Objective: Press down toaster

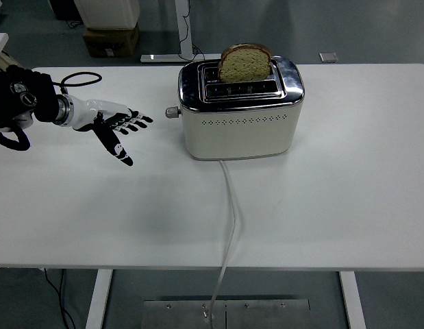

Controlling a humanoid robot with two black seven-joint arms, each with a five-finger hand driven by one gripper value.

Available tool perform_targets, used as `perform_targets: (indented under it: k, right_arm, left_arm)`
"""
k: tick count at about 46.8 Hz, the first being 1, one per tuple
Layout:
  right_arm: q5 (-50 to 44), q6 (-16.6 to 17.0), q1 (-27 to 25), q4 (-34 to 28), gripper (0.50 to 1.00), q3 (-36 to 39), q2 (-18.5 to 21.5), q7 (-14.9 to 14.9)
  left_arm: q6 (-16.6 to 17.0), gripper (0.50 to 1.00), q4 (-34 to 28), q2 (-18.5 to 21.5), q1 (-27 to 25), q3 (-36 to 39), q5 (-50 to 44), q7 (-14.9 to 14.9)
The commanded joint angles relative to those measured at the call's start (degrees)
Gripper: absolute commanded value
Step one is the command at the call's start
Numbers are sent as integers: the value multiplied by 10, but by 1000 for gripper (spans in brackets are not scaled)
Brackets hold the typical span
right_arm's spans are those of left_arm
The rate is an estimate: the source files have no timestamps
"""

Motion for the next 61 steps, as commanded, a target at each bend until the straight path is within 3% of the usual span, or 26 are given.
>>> perform_targets:
  k: [1,13,19,25,38,49,61]
  right_arm:
    - [0,0,0,0,1000,0,0,0]
    - [0,0,0,0,1000,0,0,0]
    - [0,0,0,0,1000,0,0,0]
    - [-1,0,0,1,1000,0,0,0]
    - [-1,1,0,1,1000,-1,0,0]
    - [-1,1,0,1,1000,-1,0,0]
    - [-1,1,0,1,1000,-1,0,0]
  left_arm:
    - [-1,1000,1,4,-22,-1,-23,0]
    - [4,1000,6,9,-119,-13,-106,-3]
    - [7,1000,38,1,-120,-63,-141,-4]
    - [12,1000,103,-35,-116,-111,-167,-7]
    - [48,1000,217,-72,-54,-203,-304,-89]
    - [82,1000,247,-85,13,-248,-436,-92]
    - [93,1000,261,-97,107,-325,-473,-92]
